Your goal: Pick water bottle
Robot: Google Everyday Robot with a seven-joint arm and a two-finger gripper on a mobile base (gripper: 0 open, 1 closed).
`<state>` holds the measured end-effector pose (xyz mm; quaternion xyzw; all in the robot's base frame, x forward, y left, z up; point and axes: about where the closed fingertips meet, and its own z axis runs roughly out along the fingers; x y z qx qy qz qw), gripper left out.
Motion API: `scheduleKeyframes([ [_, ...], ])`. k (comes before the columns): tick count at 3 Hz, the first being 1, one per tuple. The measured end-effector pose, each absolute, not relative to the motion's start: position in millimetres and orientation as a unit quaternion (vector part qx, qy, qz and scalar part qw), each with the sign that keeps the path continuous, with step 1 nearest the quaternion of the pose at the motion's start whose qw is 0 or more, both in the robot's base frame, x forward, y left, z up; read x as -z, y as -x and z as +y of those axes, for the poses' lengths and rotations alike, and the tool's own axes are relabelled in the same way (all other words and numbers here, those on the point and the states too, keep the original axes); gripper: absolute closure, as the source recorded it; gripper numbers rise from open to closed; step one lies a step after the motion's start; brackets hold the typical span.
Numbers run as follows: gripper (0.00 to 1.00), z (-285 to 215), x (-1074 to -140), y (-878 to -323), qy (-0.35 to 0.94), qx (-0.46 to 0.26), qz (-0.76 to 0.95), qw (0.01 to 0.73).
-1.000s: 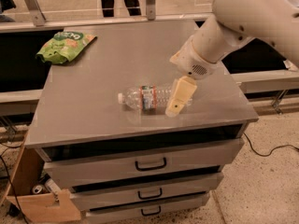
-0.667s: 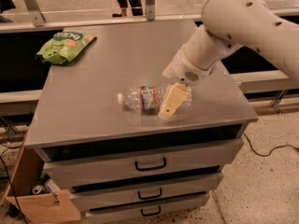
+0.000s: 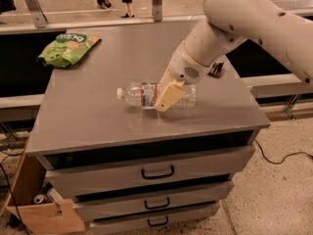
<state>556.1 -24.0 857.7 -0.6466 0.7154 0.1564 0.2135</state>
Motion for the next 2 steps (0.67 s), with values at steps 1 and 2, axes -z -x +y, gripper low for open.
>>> scheduleKeyframes([
  [1, 0.96, -14.7, -892.1, -561.1, 0.645, -0.171, 0.701, 0.251],
  [2, 1.0, -17.3, -932.6, -572.8, 0.632, -0.186, 0.688, 0.305],
])
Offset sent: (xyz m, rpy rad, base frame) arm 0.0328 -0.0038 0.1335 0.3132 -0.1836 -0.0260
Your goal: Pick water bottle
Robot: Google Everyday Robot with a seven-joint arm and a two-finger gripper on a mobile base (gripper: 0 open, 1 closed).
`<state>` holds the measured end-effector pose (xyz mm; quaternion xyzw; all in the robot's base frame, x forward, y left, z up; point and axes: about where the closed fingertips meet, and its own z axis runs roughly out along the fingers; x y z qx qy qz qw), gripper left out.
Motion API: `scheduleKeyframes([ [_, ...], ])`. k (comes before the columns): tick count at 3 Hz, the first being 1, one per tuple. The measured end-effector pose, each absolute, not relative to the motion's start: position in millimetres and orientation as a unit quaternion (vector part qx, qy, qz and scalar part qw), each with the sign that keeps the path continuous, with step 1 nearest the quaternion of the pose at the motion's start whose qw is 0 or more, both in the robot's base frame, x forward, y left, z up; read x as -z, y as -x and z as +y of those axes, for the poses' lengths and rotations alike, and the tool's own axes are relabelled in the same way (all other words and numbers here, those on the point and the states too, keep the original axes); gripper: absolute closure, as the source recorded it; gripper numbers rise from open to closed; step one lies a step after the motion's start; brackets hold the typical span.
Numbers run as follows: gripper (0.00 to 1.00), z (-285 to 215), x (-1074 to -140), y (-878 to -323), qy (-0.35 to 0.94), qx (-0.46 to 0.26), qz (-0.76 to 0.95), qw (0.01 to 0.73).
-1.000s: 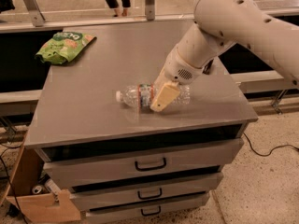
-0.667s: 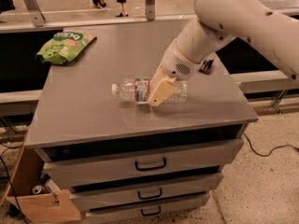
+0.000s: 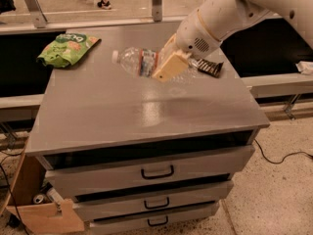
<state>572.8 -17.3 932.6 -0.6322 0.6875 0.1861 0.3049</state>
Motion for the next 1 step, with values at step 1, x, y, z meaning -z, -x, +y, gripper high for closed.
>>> scheduleKeyframes([
  [1, 1.0, -15.7, -938.3, -573.6, 0.632, -0.188, 0.685, 0.31],
])
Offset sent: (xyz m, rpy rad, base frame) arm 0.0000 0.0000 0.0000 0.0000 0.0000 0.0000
